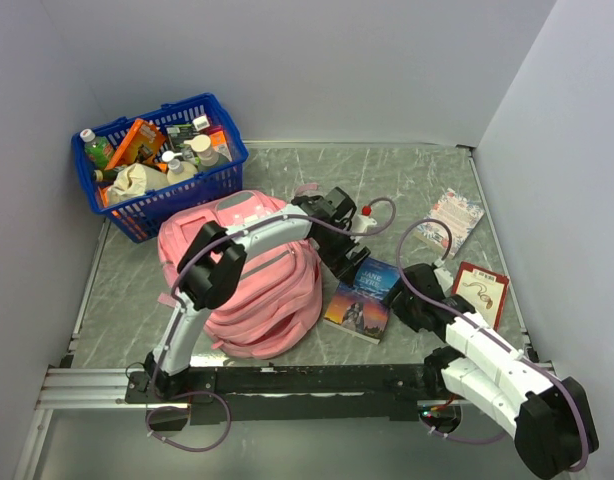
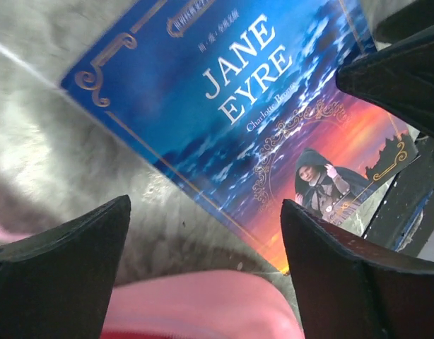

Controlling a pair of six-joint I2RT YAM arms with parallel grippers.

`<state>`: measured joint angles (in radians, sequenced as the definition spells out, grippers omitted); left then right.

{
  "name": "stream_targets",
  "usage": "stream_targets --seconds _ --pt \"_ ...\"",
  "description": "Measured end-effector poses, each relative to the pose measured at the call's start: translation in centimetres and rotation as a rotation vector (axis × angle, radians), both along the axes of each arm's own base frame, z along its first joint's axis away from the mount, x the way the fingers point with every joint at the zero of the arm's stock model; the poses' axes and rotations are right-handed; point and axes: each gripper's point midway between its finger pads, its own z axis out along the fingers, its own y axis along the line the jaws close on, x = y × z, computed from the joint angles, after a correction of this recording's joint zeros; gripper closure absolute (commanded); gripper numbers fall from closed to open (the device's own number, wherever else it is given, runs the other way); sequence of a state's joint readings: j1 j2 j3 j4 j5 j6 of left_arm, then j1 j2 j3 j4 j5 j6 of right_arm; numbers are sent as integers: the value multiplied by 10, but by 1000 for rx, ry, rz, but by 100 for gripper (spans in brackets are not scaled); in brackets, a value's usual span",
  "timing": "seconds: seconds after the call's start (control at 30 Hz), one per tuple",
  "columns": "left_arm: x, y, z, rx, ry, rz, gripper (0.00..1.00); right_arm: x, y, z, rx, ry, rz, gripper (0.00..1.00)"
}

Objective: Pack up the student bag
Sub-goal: Pick up the book from the center of the board.

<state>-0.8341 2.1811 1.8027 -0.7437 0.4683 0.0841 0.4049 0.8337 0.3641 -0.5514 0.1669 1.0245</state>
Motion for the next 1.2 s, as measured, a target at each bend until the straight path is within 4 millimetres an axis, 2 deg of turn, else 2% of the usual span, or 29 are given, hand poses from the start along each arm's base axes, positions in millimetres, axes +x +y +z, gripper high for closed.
stream_targets --seconds 0.2,0.43,0.53,0.63,0.67,0.7,0.73,0.77,0.8,1.03,1.13,1.2 --pt "-13 -3 -27 4 113 -15 21 8 8 -3 39 -35 14 24" --pt "-10 -12 -27 -38 154 -7 37 23 25 0 109 -108 48 24" --pt "-3 -10 -26 -46 152 9 40 25 30 0 111 -121 74 30" --pt "5 -5 -28 -52 145 27 49 27 37 1 126 -147 118 42" --pt "6 -3 -29 -52 146 34 57 28 38 2 131 -165 127 56" --pt "7 -1 -30 -52 146 40 61 28 38 2 133 -181 136 62" --pt "8 1 -31 -53 145 45 66 28 38 2 132 -193 144 66" --pt "9 3 -30 -57 151 60 74 27 37 4 137 -206 144 67" --pt "11 4 -29 -60 154 73 77 27 37 6 142 -227 147 67" --pt "15 5 -25 -73 165 114 80 24 37 17 155 -304 185 57" --pt "15 4 -24 -74 169 122 81 24 40 17 158 -307 209 58" --pt "15 3 -24 -76 168 123 81 23 40 10 151 -284 213 63"
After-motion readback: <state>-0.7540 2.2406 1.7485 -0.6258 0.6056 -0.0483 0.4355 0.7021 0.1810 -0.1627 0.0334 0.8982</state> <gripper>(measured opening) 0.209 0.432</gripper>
